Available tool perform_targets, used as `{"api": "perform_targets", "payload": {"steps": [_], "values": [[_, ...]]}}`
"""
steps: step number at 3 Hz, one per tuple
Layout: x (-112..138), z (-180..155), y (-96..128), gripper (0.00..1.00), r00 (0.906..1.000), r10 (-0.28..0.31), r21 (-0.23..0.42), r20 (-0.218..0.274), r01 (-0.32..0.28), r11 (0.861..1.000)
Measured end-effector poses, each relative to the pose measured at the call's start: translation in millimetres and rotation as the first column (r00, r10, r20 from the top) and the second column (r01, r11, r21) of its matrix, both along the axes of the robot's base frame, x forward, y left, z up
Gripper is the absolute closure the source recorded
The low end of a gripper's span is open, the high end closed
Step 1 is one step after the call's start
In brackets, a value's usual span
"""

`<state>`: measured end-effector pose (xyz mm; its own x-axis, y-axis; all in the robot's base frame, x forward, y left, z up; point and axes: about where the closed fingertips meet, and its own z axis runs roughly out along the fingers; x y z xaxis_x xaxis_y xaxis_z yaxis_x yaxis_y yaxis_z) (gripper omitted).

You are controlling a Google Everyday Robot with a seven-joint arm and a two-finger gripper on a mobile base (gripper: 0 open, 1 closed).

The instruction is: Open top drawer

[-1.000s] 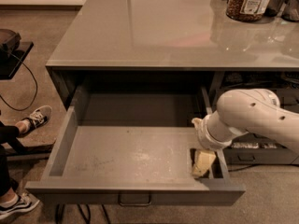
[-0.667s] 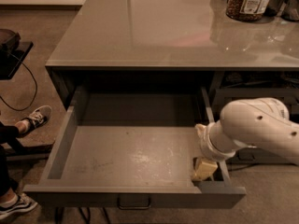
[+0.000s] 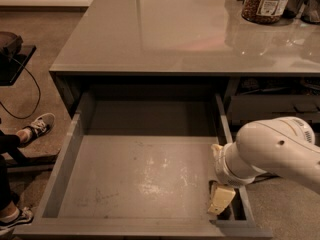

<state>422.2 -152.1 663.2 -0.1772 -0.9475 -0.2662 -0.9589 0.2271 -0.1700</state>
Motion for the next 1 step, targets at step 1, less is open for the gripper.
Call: {"api": "perform_targets", "payload": {"steps": [1], "values": [[0.0, 0.0, 0.0, 0.00, 1.0000, 0.000, 0.000, 0.000, 0.000, 1.000]]}}
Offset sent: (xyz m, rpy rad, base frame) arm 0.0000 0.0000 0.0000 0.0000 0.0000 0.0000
